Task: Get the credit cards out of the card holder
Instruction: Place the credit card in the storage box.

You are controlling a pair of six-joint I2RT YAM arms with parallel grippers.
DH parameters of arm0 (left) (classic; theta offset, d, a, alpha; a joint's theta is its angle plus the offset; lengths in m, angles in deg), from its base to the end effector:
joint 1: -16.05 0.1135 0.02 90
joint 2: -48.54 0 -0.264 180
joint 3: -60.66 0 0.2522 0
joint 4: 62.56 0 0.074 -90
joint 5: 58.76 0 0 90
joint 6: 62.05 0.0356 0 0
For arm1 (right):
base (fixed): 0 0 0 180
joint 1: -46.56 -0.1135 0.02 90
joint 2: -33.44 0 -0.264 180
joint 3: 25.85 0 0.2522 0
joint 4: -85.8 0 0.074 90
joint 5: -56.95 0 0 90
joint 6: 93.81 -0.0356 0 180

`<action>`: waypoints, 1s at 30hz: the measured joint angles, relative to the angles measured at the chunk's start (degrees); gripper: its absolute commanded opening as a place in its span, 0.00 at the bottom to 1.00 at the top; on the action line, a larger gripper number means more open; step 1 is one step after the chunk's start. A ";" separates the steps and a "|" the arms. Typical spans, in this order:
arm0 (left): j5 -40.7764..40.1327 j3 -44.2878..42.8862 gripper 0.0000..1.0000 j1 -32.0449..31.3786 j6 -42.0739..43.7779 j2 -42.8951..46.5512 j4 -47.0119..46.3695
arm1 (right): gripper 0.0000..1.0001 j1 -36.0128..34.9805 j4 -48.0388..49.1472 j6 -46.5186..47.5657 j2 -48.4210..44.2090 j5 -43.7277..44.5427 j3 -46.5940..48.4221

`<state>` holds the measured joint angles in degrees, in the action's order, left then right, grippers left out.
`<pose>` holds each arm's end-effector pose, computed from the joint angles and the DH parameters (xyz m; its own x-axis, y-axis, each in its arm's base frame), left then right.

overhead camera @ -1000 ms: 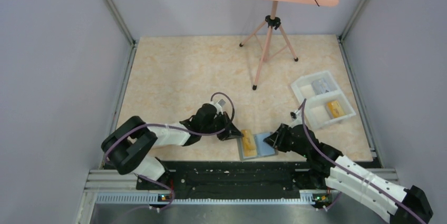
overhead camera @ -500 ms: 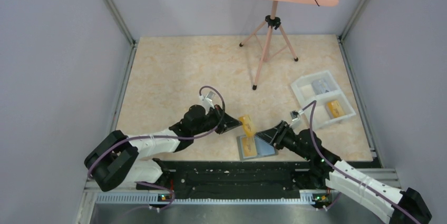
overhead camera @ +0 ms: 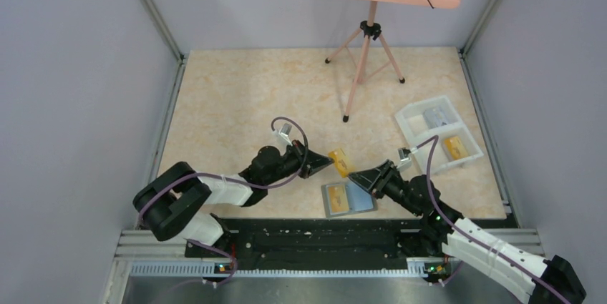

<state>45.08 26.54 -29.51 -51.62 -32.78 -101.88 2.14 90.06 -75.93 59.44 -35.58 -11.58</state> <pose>0.1753 -0.1909 0.1745 -0.8623 -0.4845 -0.1471 0.0611 0.1887 -0.9801 0.0977 0.0979 0.1637 -0.7237 0.6220 -0.2990 -0.1359 0.2963 0.9454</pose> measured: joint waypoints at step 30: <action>-2.38 0.90 0.00 -1.05 -3.06 -3.61 -9.77 | 0.14 0.07 5.09 -0.90 4.90 6.93 1.44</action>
<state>42.70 27.44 -30.56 -54.68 -36.39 -111.65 2.20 95.15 -76.82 64.33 -28.65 -10.14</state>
